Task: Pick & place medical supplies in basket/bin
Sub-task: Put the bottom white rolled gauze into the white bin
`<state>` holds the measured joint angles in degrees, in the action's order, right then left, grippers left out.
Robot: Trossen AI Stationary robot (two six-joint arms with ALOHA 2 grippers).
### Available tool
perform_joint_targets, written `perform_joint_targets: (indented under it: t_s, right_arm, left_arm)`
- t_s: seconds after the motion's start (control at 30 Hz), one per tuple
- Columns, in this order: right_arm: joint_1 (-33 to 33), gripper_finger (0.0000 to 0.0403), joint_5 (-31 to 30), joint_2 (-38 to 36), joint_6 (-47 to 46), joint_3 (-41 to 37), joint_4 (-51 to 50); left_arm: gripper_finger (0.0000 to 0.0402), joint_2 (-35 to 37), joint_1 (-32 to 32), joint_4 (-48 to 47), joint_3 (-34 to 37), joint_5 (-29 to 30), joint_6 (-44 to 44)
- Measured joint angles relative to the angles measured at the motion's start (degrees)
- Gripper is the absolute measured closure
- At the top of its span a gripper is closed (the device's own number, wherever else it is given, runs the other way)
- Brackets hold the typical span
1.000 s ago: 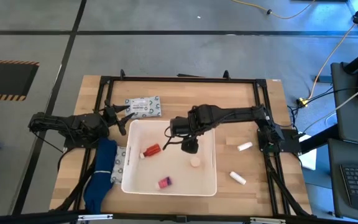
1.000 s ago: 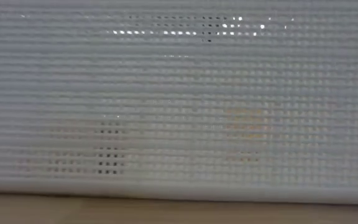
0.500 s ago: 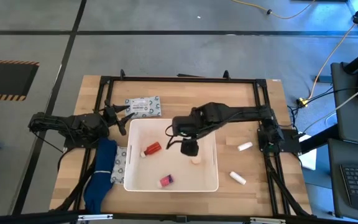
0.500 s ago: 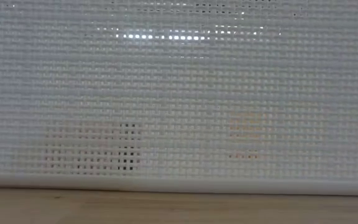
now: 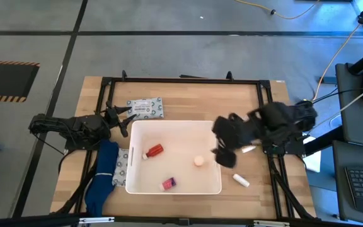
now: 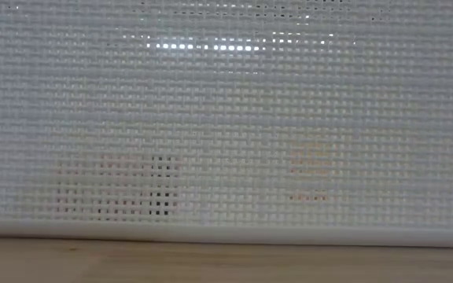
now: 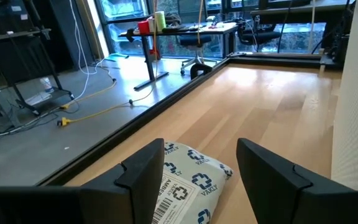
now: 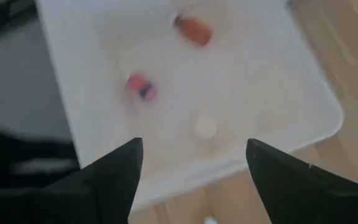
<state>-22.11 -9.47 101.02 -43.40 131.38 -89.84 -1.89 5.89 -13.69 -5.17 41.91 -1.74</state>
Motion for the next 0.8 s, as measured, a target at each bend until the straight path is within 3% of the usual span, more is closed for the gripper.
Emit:
perform_joint_targets:
  t_s: [0.13,0.33,0.57,0.8]
  right_arm:
    - [-5.83,0.0116,0.19,-5.07,-1.04,-9.52,0.04]
    - [-13.99,0.0116,8.95,-13.57,-20.03,-32.42,-0.24]
    - [-22.02,0.0116,6.76,-15.62,-29.66,-51.16,2.0]
    - [-24.24,0.0116,6.54,-15.61,-30.92,-67.38,25.84]
  left_arm:
    - [0.0203,0.0,0.0,0.0,-0.01,-0.02,0.0]
    - [0.0203,0.0,0.0,0.0,0.0,-0.01,0.0]
    - [0.0203,0.0,0.0,-0.02,0.0,0.57,0.0]
    - [0.0203,0.0,0.0,-0.02,0.0,0.57,0.0]
